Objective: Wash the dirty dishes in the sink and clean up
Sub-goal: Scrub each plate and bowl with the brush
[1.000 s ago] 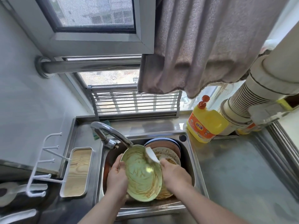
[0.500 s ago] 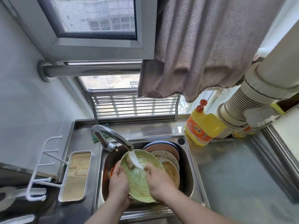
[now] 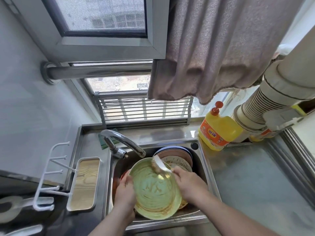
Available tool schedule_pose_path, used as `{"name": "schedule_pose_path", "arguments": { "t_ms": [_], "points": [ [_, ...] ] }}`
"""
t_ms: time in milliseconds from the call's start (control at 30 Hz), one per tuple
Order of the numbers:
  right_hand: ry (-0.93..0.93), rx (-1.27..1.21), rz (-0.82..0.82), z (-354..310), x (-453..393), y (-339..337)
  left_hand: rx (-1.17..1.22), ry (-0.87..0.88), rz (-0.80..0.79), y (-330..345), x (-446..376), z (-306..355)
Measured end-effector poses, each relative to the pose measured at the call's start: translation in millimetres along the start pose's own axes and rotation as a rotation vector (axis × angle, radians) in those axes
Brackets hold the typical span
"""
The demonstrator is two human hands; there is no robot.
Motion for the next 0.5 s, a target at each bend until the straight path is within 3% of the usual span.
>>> {"name": "schedule_pose_path", "arguments": {
  "t_ms": [167, 300, 400, 500],
  "points": [
    [-0.107, -0.176, -0.148, -51, 43, 63, 0.035, -0.01, 0.054, -6, -18, -1],
    [-0.052, -0.128, -0.197, 8, 71, 72, -0.013, 0.008, 0.075, -26, -29, 16],
    [0.073, 0.028, -0.107, 54, 48, 38, -0.044, -0.008, -0.022, -22, -24, 10],
    [0.027, 0.004, -0.008, 22, 18, 12, -0.005, -0.046, -0.098, 2, -4, -3]
  ]
}}
Point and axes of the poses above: each hand's wrist, its own x-axis away from the middle knuckle, its own y-axis out of the palm, z = x × y, the point moved 8 cm from there along -x, towards the middle knuckle, and after that the axes turned 1 degree about z, right-handed, at the moved point
